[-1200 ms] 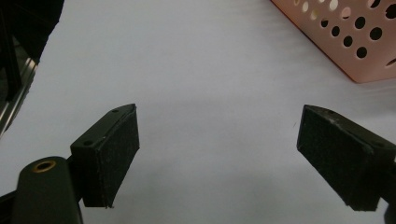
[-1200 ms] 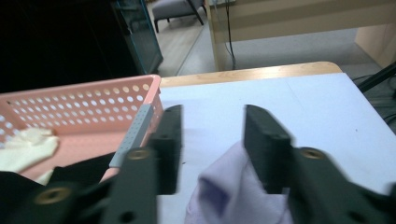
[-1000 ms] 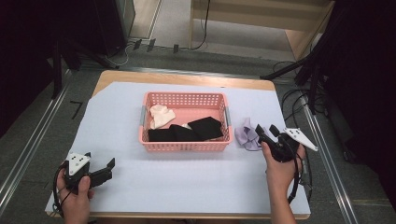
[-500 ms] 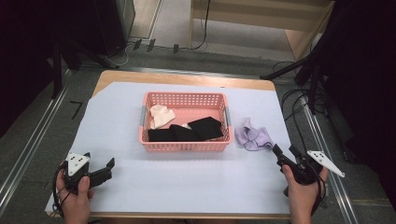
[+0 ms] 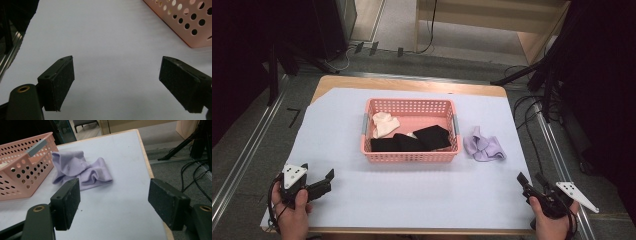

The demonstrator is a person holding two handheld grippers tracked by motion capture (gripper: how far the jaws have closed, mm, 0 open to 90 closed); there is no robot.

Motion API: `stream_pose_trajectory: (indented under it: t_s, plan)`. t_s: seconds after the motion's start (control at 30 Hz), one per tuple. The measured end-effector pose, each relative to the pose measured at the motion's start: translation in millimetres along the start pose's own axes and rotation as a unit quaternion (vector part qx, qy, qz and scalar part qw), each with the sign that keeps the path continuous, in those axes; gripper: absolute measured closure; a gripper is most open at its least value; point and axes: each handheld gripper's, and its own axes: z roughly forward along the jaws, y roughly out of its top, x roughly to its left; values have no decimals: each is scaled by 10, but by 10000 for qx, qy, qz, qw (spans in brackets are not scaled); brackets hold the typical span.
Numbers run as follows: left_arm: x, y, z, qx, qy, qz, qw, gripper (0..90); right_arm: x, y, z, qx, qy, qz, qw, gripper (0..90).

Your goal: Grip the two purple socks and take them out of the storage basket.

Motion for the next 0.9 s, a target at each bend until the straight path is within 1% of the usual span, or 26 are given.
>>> stream_pose_trajectory:
  t_s: [0.03,0.1,0.13,0.17,0.23,0.3,0.33,0.37,0.4,0.43,0.47,0.5,0.57,0.63,0.67,0.73,0.8,0.83,0.87,0.9]
  plan:
    - [1,-1,-3,-12,-10,4,10000,142,-14,-19,-19,-44,-14,-34,10000,270]
    - [4,-3,-9,-39,-34,-17,10000,142,-17,-54,-57,-64,-28,5,10000,270]
    - [5,-3,-10,-36,-41,-21,10000,143,-20,-80,-68,-81,0,-72,9999,270]
    - [7,-3,-10,-30,-49,-19,10000,143,-11,-97,-78,-52,-2,-26,10000,270]
    - [6,-5,-9,-56,-56,-18,10000,143,-9,-144,-88,-66,23,-33,10000,270]
    - [4,-5,-16,-57,-59,-22,10000,143,-6,-195,-94,-85,-3,-65,9999,270]
    - [5,-7,-18,-68,-52,-13,10000,143,4,-207,-96,-67,-32,-45,10000,270]
    - [9,-7,-22,-78,-51,7,10000,143,12,-225,-96,-40,-61,-81,9999,270]
    - [9,-9,-24,-90,-63,-2,9999,143,15,-247,-86,-38,-88,-193,9998,270]
    - [11,-11,-24,-124,-84,-13,9999,143,20,-262,-84,7,-118,-217,9997,270]
    - [11,-13,-28,-134,-89,-14,9999,143,17,-290,-72,8,-122,-228,9997,270]
    - [12,-15,-38,-145,-107,-22,9998,143,20,-312,-68,19,-140,-173,9997,271]
    - [13,-21,-43,-205,-115,-34,9997,144,19,-377,-44,118,-240,-275,9993,287]
    - [16,-23,-53,-218,-130,-41,9997,145,39,-405,-25,171,-365,-553,9977,296]
    - [20,-26,-54,-243,-147,-35,9996,145,52,-407,-29,189,-417,-561,9974,300]
    - [19,-27,-55,-257,-143,-38,9996,146,46,-412,-21,138,-405,-497,9978,301]
    - [13,-24,-49,-224,-144,-30,9996,147,64,-429,-21,174,-423,-459,9979,302]
    - [11,-22,-43,-215,-146,-22,9997,147,67,-431,-28,195,-450,-518,9974,301]
    - [14,-19,-46,-156,-157,18,9998,147,73,-431,-32,179,-422,-473,9978,300]
    - [13,-19,-43,-154,-147,27,9998,147,74,-432,-31,159,-354,-452,9982,297]
